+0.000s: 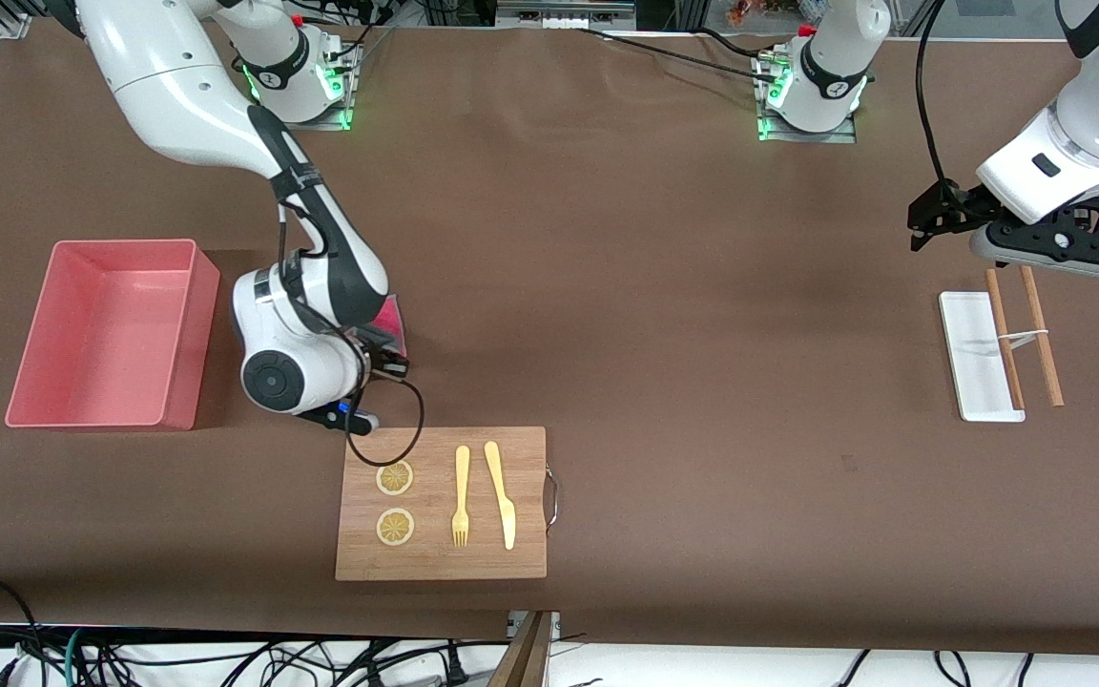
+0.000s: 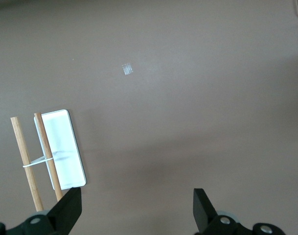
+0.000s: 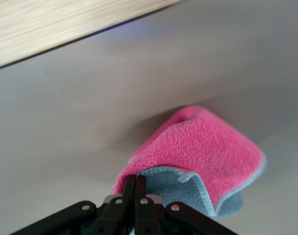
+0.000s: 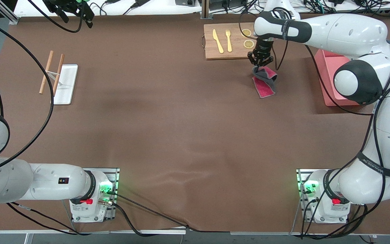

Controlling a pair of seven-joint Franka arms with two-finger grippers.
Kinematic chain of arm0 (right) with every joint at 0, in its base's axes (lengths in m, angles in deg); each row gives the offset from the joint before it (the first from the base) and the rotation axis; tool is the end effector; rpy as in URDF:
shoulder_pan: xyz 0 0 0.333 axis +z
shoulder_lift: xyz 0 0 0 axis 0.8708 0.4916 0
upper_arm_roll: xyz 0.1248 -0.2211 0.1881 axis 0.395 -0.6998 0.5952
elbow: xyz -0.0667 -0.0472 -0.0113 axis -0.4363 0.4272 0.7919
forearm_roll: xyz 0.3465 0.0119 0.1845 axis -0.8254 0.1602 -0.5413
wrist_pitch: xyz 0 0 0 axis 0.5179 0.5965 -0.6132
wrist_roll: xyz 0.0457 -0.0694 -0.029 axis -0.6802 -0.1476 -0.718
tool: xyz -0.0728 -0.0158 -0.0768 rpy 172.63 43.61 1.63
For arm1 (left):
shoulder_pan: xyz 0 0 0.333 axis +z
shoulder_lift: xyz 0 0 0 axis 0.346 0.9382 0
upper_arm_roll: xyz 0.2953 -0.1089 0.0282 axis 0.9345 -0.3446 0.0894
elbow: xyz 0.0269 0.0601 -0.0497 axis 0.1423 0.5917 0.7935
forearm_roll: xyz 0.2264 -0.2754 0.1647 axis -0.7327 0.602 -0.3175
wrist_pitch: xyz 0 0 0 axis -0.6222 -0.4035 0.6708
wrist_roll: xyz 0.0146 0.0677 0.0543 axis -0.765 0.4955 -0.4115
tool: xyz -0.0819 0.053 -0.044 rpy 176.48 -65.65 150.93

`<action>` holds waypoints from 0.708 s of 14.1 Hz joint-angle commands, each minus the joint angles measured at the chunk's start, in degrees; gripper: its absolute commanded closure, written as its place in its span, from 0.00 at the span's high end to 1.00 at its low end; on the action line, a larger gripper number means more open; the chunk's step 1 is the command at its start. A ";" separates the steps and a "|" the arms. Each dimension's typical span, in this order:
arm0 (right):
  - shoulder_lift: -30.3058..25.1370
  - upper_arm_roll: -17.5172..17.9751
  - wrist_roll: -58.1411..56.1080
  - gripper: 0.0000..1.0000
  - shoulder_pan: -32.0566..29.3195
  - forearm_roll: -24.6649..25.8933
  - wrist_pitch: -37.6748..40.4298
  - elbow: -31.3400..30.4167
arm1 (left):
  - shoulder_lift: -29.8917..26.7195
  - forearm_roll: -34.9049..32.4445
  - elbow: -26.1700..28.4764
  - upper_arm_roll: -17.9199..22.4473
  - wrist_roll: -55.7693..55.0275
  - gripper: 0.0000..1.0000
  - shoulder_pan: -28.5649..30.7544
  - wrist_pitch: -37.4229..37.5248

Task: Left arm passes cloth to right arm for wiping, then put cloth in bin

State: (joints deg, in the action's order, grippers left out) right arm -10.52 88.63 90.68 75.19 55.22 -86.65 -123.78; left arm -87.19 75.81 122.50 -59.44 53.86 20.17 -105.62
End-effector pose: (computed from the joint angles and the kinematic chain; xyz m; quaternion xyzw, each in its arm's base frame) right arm 0.6348 0.2633 0.2250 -0.9700 0.1575 0.1836 0.0226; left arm 0.5458 -0.0613 0.5790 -0.9944 0.1033 -0.0009 0.0228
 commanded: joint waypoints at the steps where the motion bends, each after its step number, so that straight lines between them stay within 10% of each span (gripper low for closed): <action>1: 1.25 2.64 7.08 0.00 1.27 -3.02 -1.97 2.67 | -0.41 0.69 -0.35 -0.23 0.13 1.00 0.25 0.59; 10: 1.95 10.83 20.28 0.00 1.72 -10.04 -12.61 3.90 | -0.41 0.69 -0.35 -0.23 0.13 1.00 0.34 0.68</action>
State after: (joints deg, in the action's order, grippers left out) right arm -9.49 98.25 108.88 77.39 47.46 -98.54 -122.17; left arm -87.19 75.81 122.50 -59.45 53.86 20.19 -105.62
